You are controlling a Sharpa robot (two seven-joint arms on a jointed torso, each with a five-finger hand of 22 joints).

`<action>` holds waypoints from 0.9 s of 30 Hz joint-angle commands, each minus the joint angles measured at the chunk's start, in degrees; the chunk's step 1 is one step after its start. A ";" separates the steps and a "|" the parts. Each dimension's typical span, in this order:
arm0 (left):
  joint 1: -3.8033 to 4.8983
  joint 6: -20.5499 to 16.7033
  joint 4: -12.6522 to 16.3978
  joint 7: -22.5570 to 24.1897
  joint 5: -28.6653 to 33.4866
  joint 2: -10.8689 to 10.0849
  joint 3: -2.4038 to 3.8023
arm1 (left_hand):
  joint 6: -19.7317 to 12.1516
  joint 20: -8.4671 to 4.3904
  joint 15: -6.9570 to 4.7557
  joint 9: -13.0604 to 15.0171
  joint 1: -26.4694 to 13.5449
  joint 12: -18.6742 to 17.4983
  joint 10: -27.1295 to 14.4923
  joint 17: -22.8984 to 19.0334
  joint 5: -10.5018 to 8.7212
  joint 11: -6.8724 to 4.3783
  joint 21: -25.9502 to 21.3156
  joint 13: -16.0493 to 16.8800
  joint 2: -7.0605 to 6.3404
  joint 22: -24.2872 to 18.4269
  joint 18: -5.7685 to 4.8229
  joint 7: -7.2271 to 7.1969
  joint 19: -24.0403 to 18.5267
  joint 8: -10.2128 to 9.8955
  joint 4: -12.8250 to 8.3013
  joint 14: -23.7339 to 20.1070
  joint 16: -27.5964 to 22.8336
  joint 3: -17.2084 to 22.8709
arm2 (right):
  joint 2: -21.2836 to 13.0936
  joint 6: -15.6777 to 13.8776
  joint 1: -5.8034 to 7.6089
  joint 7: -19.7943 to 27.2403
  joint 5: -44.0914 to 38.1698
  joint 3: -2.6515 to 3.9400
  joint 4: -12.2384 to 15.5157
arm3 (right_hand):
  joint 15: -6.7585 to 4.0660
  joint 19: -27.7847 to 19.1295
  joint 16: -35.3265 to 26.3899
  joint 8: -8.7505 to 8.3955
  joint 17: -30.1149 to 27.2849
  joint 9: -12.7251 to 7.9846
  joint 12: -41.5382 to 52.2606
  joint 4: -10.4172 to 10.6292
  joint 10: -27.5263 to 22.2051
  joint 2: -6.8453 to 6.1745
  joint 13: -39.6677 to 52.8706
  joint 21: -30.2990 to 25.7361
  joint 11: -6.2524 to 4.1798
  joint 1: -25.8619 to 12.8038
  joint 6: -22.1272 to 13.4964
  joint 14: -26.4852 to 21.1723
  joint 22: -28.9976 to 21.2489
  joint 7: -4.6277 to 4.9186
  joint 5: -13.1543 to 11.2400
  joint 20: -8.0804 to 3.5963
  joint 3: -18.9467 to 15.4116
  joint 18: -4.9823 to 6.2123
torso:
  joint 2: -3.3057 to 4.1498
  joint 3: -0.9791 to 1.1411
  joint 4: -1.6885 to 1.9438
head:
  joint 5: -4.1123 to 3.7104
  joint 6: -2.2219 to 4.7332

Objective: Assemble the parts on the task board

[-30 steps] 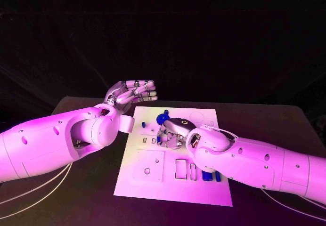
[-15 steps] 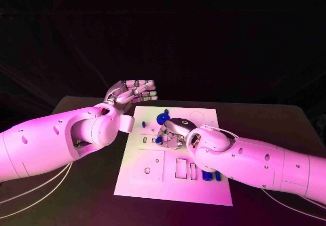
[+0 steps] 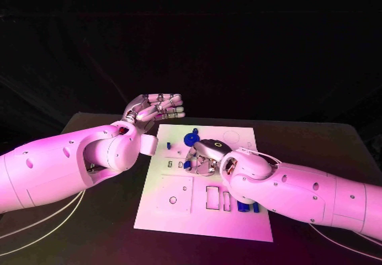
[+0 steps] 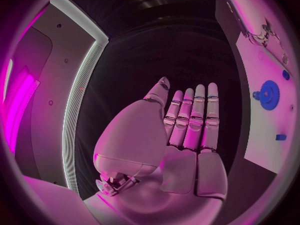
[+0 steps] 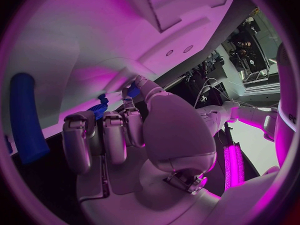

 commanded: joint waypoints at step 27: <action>0.03 1.02 -1.37 -0.12 0.06 0.18 -0.03 | 0.36 0.19 -0.02 -0.01 -0.44 -0.42 0.13 0.03 0.01 0.17 0.22 0.02 -0.04 -0.10 0.23 0.18 -0.26 -0.46 -0.10 0.55 -0.30 0.23 | 1.27 11.26 6.60 -9.22 -14.04 -0.02 5.78 | -0.37 5.87 0.21 0.73 15.09 0.33 0.76 -0.60 0.87 1.36 7.61 0.25 -0.37 0.90 1.47 6.08 15.08 -0.36 0.69 -0.03 1.38 -0.38 | -0.36 -0.41 0.22 | -0.01 0.39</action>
